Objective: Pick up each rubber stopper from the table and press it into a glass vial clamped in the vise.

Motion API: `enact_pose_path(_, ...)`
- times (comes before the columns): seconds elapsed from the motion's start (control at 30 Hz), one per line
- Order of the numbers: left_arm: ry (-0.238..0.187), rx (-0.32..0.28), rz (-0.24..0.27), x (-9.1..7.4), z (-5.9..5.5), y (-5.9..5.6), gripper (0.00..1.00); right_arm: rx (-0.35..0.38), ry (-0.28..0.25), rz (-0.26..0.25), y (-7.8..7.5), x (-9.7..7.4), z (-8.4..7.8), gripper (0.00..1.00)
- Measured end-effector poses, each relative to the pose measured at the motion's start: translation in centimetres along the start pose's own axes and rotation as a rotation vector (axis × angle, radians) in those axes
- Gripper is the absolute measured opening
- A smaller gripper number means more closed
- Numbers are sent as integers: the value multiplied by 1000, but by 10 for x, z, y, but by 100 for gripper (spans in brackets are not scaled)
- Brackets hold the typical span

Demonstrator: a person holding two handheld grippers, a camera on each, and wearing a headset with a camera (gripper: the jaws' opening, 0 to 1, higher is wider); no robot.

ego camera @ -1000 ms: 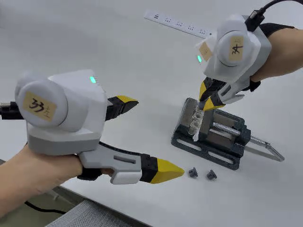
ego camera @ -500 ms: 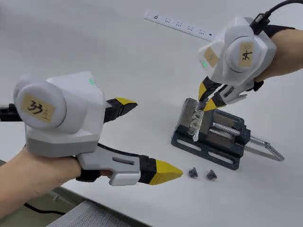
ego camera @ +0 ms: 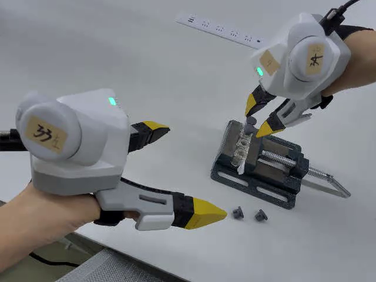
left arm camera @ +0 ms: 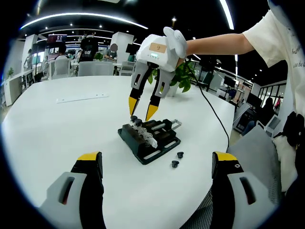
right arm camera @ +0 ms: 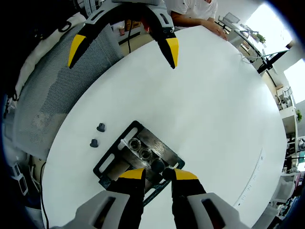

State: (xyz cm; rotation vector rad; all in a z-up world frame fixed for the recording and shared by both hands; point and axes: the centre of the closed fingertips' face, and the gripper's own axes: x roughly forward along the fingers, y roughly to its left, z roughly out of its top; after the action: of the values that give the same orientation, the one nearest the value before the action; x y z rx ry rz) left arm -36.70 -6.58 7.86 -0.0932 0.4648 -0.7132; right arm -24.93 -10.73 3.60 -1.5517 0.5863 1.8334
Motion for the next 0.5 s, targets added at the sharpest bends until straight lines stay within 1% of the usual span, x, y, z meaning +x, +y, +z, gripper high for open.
enact_pose_path(0.03, 0, 2, 1, 0, 0, 1, 95, 1, -7, 3, 0, -2, -1, 17)
enact_pose_path(0.07, -2, 2, 3, -1, 1, 2, 95, 13, -20, -3, -2, -4, -1, 17)
enact_pose_path(0.13, -4, 3, 6, -2, 3, 4, 95, 46, -34, 4, -3, -7, -3, 15)
enact_pose_path(0.17, -5, 3, 7, -2, 3, 5, 95, 59, -45, -1, -4, -8, -2, 14)
enact_pose_path(0.23, -5, 4, 9, -2, 3, 7, 95, 70, -50, 6, -1, -10, -3, 12)
enact_pose_path(0.3, -5, 4, 10, -2, 4, 7, 95, 86, -53, 14, 0, -10, -3, 9)
enact_pose_path(0.37, -4, 5, 10, -2, 4, 7, 95, 99, -62, 17, -1, -9, -3, 8)
enact_pose_path(0.4, -4, 5, 10, -2, 4, 7, 95, 107, -68, 19, -4, -7, -5, 6)
enact_pose_path(0.47, -4, 4, 11, -2, 4, 7, 95, 115, -71, 24, -2, -6, -1, 3)
enact_pose_path(0.5, -4, 3, 11, -3, 3, 7, 95, 114, -72, 32, 0, -5, 0, 4)
